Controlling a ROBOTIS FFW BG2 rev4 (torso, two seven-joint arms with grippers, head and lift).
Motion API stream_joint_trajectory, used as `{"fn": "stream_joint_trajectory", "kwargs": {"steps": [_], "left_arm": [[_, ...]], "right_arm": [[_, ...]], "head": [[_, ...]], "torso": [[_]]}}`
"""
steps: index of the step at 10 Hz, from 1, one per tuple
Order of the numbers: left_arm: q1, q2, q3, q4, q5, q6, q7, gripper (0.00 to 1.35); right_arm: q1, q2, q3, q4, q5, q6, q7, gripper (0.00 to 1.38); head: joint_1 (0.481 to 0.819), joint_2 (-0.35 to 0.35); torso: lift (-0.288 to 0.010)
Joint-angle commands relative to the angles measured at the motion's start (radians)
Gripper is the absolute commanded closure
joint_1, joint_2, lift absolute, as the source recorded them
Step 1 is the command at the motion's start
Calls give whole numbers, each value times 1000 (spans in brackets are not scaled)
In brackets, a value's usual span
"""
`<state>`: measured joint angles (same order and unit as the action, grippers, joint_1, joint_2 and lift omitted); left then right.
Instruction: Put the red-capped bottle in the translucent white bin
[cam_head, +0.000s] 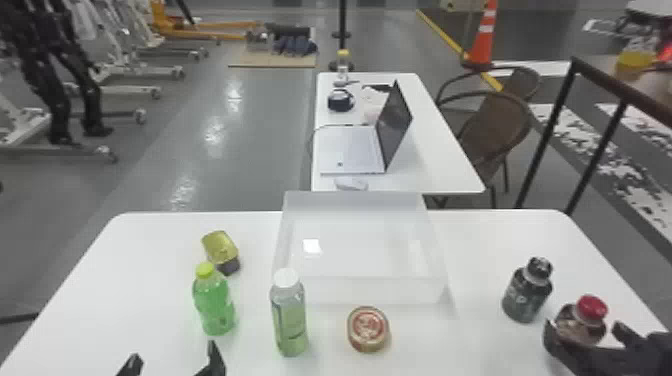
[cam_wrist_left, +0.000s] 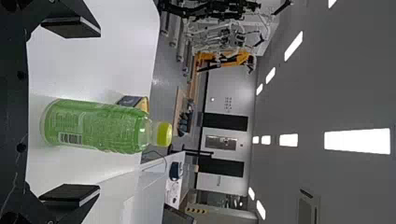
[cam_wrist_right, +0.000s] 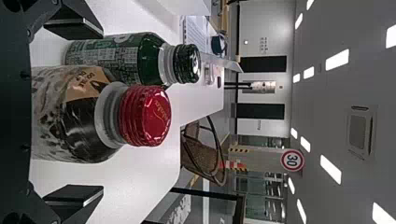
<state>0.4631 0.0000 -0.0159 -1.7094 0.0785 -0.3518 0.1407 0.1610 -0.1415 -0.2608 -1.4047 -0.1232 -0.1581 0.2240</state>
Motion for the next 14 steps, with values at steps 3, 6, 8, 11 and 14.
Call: {"fn": "stream_joint_trajectory", "kwargs": {"steps": [3, 6, 8, 11, 14], "left_arm": [[-3, -3, 7, 8, 7, -6, -12, 124], [-7, -3, 28, 13, 1, -7, -46, 124], [-11, -3, 30, 16, 1, -7, -50, 124], [-14, -3, 30, 17, 3, -9, -50, 124], [-20, -3, 25, 22, 6, -6, -50, 124]], "right_arm": [[-29, -13, 0, 49, -21, -1, 11, 383], [-38, -7, 3, 36, -41, 17, 48, 911], [5, 8, 3, -92, -52, 72, 51, 900], [37, 30, 3, -303, -78, 200, 51, 877], [-38, 30, 48, -347, -133, 253, 66, 875]], "head": [[549, 0], [549, 0], [549, 0], [549, 0], [549, 0]], "torso": [[-100], [-100], [-100], [-100], [-100]]}}
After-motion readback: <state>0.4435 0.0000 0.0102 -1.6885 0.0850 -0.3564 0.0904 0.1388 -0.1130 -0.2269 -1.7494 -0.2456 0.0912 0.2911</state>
